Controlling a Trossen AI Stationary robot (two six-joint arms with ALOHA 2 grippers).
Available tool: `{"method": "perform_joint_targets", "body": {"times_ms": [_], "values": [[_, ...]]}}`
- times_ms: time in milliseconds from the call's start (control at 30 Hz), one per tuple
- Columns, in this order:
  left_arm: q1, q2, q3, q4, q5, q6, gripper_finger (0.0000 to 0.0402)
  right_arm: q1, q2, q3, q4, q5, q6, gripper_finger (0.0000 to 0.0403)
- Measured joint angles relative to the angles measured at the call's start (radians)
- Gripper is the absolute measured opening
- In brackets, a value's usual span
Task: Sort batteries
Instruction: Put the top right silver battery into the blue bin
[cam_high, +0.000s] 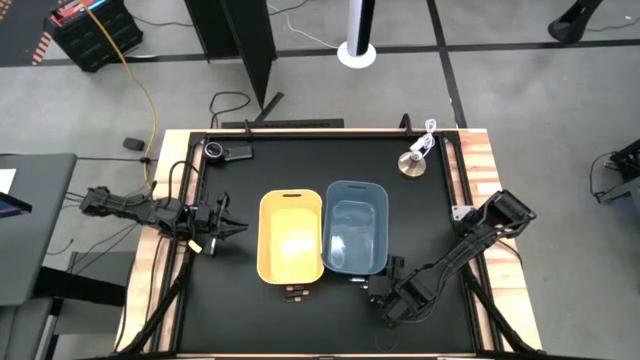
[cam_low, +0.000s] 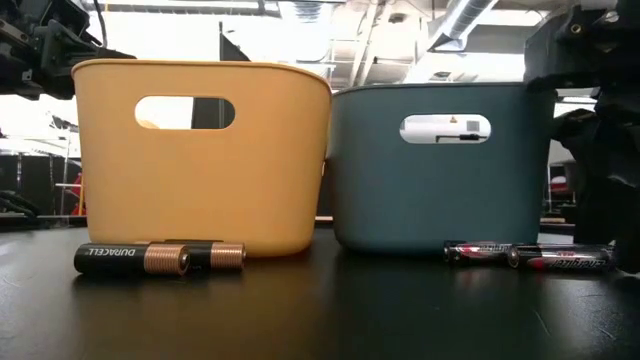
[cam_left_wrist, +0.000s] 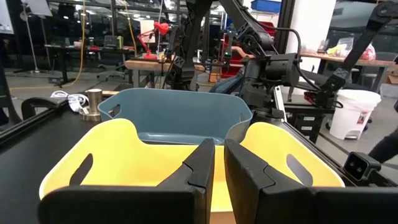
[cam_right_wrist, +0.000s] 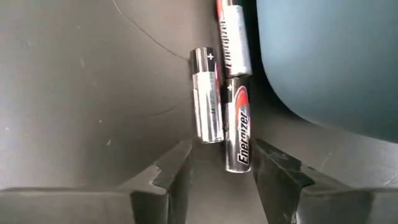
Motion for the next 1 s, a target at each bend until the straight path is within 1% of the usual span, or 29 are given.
{"method": "perform_joint_targets", "body": {"times_ms": [167,367,767,1000], "values": [[0.000,0.000,0.000,0.000,0.000,0.000,0.0033,0.001,0.000,0.000,-0.001,-0.023,0.000,0.0151],[0.000,0.000,0.000,0.000,0.000,0.000,0.0033,0.001,0.000,0.000,-0.011,-0.025,0.001,0.0122],[0.000,0.000,0.000,0.000,0.000,0.000,0.0033,-0.013,0.000,0.000,-0.016,-0.026,0.035,0.0114],[0.000,0.000,0.000,0.000,0.000,0.000,0.0033,-0.013,0.000,0.000,-0.017,-0.026,0.050,0.0087]]}}
